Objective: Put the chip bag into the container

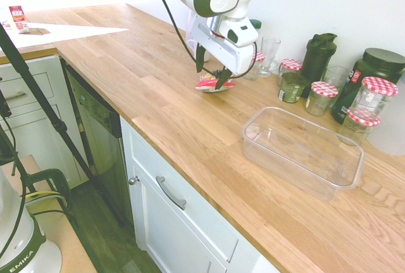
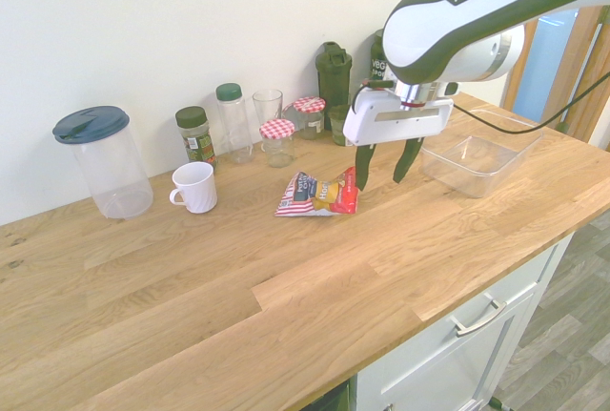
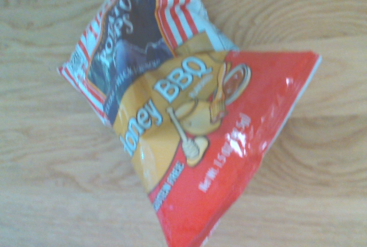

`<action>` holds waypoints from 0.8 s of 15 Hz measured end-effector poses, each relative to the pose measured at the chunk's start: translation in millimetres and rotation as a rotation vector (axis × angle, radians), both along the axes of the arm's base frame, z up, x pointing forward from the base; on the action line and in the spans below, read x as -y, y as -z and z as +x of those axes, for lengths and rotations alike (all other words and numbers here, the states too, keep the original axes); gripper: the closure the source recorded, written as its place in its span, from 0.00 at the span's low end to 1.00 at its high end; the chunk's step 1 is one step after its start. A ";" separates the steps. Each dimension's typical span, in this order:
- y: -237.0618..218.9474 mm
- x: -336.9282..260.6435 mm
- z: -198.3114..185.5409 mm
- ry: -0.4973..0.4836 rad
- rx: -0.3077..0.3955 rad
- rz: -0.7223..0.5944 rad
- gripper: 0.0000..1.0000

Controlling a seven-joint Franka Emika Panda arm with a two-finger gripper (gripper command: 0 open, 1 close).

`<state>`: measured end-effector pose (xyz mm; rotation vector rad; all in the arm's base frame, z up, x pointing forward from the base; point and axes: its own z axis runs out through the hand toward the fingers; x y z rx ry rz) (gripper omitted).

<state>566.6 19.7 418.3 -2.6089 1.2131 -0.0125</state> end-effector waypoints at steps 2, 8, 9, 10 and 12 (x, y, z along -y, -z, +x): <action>7.2 3.7 17.3 0.009 0.003 0.041 0.00; 32.4 -4.7 49.1 0.017 -0.017 0.079 1.00; 33.7 -4.9 52.2 0.021 -0.015 0.085 1.00; 34.5 -4.7 55.3 0.023 -0.010 0.086 1.00; 35.2 -5.1 60.0 0.025 0.000 0.084 1.00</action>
